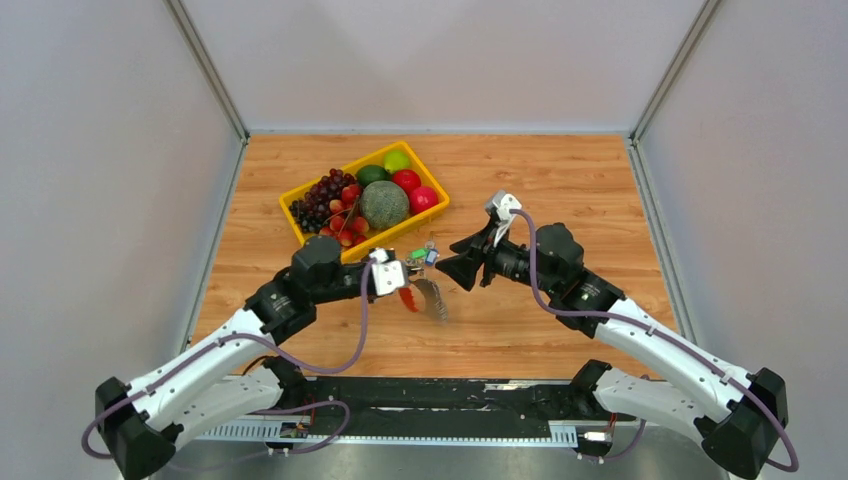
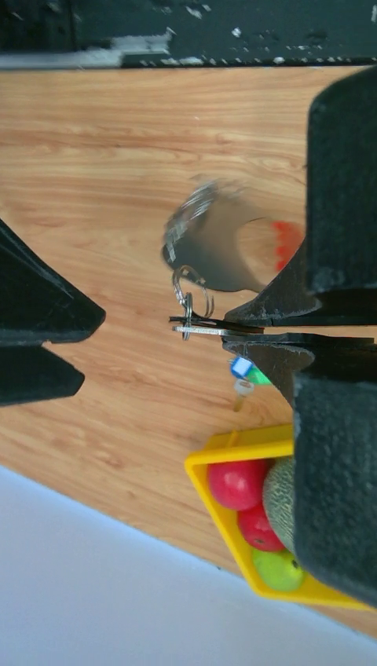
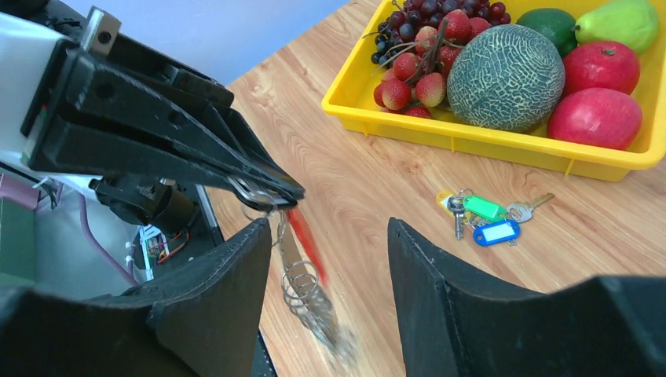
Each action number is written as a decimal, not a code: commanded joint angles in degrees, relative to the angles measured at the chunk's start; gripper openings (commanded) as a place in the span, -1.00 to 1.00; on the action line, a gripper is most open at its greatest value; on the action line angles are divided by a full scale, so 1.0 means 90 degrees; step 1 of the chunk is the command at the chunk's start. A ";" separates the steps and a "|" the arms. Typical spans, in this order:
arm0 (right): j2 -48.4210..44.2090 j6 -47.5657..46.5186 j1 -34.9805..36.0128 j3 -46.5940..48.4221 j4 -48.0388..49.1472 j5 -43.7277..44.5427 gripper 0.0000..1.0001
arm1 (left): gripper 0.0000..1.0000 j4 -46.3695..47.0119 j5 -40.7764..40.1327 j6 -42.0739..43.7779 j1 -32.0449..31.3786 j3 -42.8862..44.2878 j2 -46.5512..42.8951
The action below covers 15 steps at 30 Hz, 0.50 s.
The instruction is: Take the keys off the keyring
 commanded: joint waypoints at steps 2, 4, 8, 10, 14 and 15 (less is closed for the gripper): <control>-0.0265 -0.0217 0.0023 -0.0103 0.0440 -0.0252 0.16 | -1.00 -0.2229 -0.3222 0.1744 -0.1195 0.1384 0.0732; -0.0343 -0.0204 0.0026 -0.0208 0.0518 -0.0355 0.16 | -1.00 -0.2425 -0.4010 0.1961 -0.1487 0.1573 0.0830; -0.0503 -0.0232 0.0024 -0.0399 0.0645 -0.0663 0.15 | -1.00 -0.2539 -0.4819 0.2107 -0.1824 0.1824 0.0858; -0.0612 -0.0274 0.0026 -0.0527 0.0721 -0.0846 0.14 | -1.00 -0.2681 -0.4968 0.2057 -0.2010 0.2013 0.0892; -0.0795 -0.0341 0.0023 -0.0722 0.0959 -0.1219 0.08 | -1.00 -0.2882 -0.5007 0.2012 -0.2245 0.2282 0.0954; -0.0823 -0.0362 0.0025 -0.0755 0.1018 -0.1335 0.06 | -1.00 -0.2884 -0.4987 0.2046 -0.2282 0.2296 0.0941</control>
